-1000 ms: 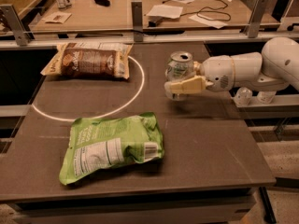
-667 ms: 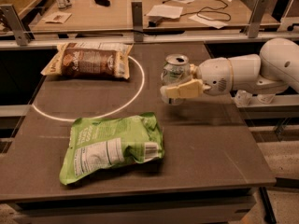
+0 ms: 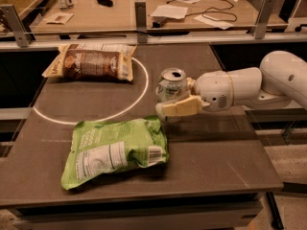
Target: Move 7up can near green rice chip bag
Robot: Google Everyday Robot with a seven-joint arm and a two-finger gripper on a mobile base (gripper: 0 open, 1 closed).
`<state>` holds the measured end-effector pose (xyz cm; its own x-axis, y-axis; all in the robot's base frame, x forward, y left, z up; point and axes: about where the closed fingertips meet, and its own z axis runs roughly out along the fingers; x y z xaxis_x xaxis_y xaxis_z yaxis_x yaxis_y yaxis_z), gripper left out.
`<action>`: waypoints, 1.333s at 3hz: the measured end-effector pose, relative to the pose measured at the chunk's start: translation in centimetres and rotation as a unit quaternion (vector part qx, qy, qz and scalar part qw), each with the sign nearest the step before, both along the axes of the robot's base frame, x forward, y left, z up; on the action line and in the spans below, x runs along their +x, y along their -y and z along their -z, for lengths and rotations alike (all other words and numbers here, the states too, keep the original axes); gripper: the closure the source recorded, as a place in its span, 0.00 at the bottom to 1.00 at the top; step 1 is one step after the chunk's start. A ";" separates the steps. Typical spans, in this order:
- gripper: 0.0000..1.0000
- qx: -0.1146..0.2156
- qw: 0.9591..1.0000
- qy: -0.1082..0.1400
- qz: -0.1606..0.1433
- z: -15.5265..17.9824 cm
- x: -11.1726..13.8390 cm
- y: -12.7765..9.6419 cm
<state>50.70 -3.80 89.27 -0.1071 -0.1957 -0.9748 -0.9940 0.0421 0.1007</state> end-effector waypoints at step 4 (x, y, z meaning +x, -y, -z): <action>0.38 -0.010 0.997 -0.032 -0.063 1.6 -3.1 -3.7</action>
Offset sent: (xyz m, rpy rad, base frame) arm -0.0410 0.0374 -0.0302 0.0029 0.1328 0.1175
